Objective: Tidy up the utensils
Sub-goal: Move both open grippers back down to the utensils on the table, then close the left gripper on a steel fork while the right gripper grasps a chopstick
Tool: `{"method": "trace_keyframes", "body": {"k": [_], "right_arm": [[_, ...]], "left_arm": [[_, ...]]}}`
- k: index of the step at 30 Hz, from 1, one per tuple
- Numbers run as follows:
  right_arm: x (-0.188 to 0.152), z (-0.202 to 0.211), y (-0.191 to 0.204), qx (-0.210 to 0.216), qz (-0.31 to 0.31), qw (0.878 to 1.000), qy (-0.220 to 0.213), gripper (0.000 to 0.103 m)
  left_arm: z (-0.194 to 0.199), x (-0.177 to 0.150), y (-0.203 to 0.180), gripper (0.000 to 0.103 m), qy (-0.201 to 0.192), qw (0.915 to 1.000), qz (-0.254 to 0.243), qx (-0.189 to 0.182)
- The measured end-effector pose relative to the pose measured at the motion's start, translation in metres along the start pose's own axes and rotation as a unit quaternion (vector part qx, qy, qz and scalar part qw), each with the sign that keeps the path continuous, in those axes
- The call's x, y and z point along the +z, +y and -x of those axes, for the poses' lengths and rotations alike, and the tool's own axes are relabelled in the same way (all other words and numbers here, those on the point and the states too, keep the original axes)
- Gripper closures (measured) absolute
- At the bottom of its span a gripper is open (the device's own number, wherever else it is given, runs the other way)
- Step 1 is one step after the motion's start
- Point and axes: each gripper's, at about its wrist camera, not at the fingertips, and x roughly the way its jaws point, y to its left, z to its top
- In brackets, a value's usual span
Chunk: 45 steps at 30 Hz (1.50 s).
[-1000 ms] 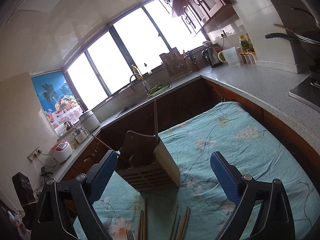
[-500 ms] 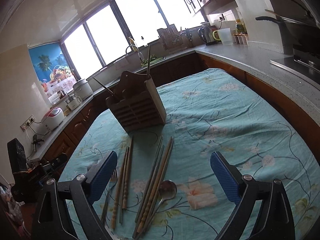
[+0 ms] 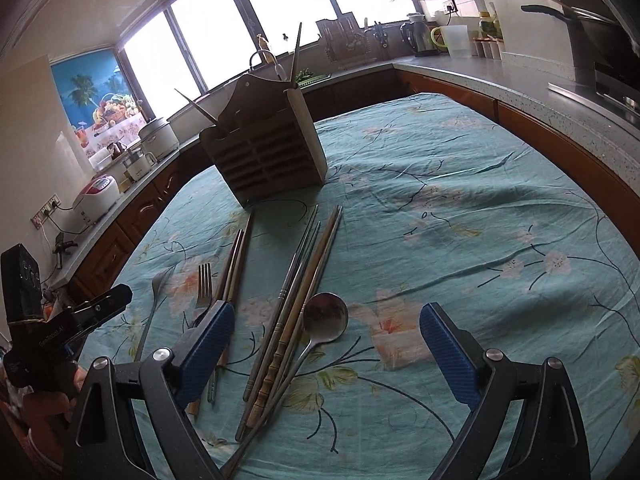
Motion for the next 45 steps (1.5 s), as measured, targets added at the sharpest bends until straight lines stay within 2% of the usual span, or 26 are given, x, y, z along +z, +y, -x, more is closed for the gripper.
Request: {"method": "trace_keyframes", "body": {"k": [8,15,20,23,27,28,32,35,36,37,38,39,45], "right_arm": [[0.002,-0.011,0.004,-0.014,0.017,1.000,0.019,0.010],[0.004,-0.029,0.008,-0.022,0.031,0.998,0.052,0.031],[0.007,-0.041,0.008,-0.030,0.041,0.996,0.070,0.036],[0.010,-0.049,0.007,-0.031,0.043,0.995,0.088,0.044],[0.010,-0.055,0.008,-0.026,0.050,0.993,0.100,0.049],[0.011,-0.056,0.008,-0.023,0.051,0.993,0.101,0.050],[0.013,-0.058,0.008,-0.022,0.059,0.993,0.104,0.059],[0.013,-0.059,0.008,-0.016,0.062,0.992,0.106,0.068],[0.013,-0.058,0.007,-0.012,0.062,0.992,0.107,0.073],[0.014,-0.058,0.006,-0.007,0.058,0.993,0.106,0.081],[0.014,-0.058,0.003,0.004,0.051,0.993,0.109,0.095],[0.014,-0.059,0.001,0.023,0.038,0.993,0.112,0.098],[0.015,-0.053,-0.002,0.028,0.021,0.994,0.107,0.099]], "left_arm": [[-0.012,0.003,-0.008,0.021,0.017,0.9997,-0.012,0.011],[-0.031,0.012,-0.016,0.022,0.040,0.9986,-0.029,0.017],[-0.049,0.024,-0.021,0.027,0.054,0.9973,-0.047,0.018],[-0.064,0.030,-0.023,0.030,0.069,0.9955,-0.062,0.024],[-0.087,0.035,-0.028,0.037,0.090,0.9921,-0.084,0.024],[-0.092,0.036,-0.029,0.043,0.093,0.9916,-0.087,0.023],[-0.117,0.037,-0.029,0.055,0.115,0.9888,-0.093,0.015],[-0.126,0.037,-0.033,0.068,0.111,0.9881,-0.106,0.008],[-0.127,0.036,-0.034,0.079,0.111,0.9878,-0.109,0.000],[-0.129,0.035,-0.035,0.084,0.113,0.9875,-0.109,-0.012],[-0.129,0.034,-0.036,0.085,0.112,0.9873,-0.112,-0.016],[-0.130,0.033,-0.036,0.086,0.110,0.9870,-0.116,-0.019],[-0.118,0.035,-0.026,0.091,0.101,0.9894,-0.097,-0.041]]}}
